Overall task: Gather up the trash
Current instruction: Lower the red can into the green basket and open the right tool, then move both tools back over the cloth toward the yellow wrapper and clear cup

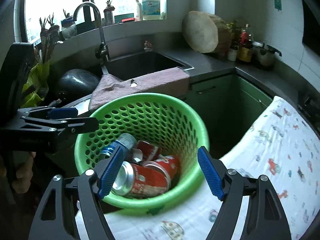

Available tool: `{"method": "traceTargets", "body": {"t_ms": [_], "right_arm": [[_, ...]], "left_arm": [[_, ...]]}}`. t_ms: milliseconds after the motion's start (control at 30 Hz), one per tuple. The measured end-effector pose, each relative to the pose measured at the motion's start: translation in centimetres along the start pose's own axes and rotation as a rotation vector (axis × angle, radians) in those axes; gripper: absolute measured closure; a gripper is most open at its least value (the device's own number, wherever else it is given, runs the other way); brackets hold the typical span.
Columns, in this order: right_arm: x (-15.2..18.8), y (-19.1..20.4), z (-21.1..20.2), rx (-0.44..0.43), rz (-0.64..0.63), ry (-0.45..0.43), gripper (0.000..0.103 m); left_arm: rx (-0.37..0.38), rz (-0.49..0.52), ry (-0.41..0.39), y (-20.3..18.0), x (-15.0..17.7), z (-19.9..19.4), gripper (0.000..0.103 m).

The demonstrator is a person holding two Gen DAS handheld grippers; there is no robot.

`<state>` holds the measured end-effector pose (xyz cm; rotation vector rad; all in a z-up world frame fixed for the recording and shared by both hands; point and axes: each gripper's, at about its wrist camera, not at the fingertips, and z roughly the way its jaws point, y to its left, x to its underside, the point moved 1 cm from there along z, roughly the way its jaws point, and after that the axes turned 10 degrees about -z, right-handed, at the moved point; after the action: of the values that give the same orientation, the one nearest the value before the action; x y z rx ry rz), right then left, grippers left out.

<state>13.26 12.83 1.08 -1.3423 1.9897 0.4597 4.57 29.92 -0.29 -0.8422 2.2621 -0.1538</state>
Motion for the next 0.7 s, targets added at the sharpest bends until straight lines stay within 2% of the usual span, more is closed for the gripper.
{"method": "traceTargets", "body": {"t_ms": [400,700], "right_arm": [[3.1,-3.1,-4.8,0.090,0.045,-0.009,0.027],[6.9,-6.1,-9.1,0.184,0.093,0.014,0.023]], "left_arm": [[0.041,0.081,0.000,-5.0,1.6,-0.6,0.019],[0.089,0.160,0.022,-9.8,3.6,-0.6,0.019]]}}
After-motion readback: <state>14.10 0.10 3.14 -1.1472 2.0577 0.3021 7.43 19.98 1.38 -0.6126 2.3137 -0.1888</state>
